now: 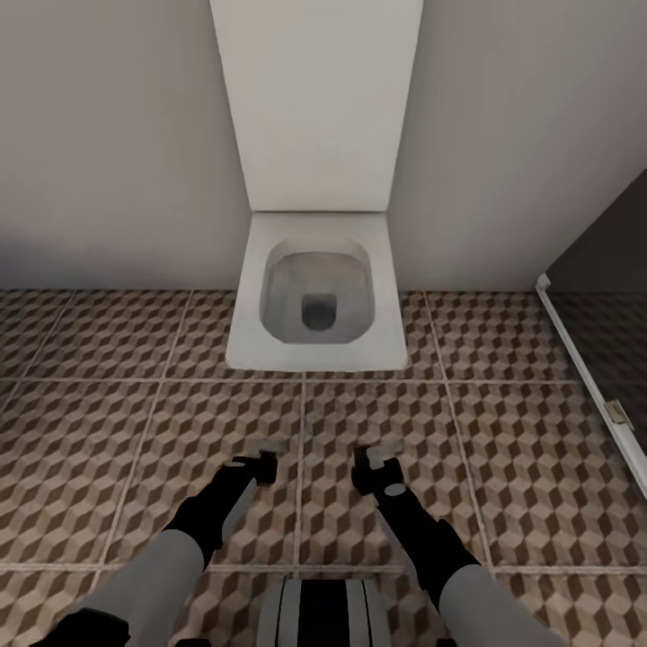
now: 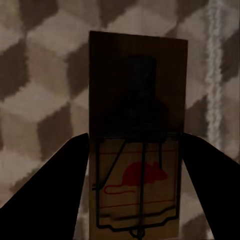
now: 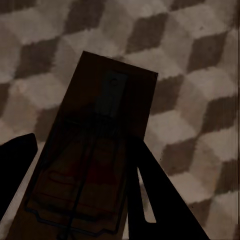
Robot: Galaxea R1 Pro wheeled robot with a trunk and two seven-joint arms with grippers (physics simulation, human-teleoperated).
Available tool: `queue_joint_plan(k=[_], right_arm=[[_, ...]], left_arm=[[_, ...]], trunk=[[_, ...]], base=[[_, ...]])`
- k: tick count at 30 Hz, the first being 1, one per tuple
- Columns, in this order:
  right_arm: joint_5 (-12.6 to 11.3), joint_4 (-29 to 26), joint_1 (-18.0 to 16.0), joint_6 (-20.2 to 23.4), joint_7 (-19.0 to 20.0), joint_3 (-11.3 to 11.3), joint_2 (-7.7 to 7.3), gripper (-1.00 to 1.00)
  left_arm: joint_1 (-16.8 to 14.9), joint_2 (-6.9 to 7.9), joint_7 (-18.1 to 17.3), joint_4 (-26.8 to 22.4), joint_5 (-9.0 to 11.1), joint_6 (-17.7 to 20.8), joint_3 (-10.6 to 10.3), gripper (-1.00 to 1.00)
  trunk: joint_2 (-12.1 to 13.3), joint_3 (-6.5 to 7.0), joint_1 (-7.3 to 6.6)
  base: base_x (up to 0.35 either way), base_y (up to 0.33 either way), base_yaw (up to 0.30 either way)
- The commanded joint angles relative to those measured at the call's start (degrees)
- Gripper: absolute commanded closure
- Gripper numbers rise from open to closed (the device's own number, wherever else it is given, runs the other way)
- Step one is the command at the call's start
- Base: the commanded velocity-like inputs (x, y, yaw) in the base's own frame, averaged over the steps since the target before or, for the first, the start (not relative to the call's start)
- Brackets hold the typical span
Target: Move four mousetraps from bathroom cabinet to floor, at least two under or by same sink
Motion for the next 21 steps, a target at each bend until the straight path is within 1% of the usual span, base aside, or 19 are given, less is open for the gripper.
queue_joint_plan(k=[1,13,21], right_arm=[[0.17,-0.09,-0.02,0.41,-0.34,0.23,-0.03,1.00],[0.17,-0.09,-0.03,0.40,-0.34,0.23,-0.03,1.00],[0.17,-0.09,-0.02,0.39,-0.34,0.23,-0.03,1.00]], left_arm=[[-0.01,0.05,0.57,-0.10,0.57,0.27,-0.38,1.00],[-0.01,0.05,0.61,-0.16,0.57,0.15,-0.40,1.00],[-0.01,0.07,0.59,-0.20,0.57,0.08,-0.45,1.00]], trunk=[[-0.01,-0.03,0.02],[-0.01,-0.03,0.02],[-0.01,-0.03,0.02]], base=[[0.286,0.000,0.000],[0.279,0.000,0.000],[0.048,0.000,0.000]])
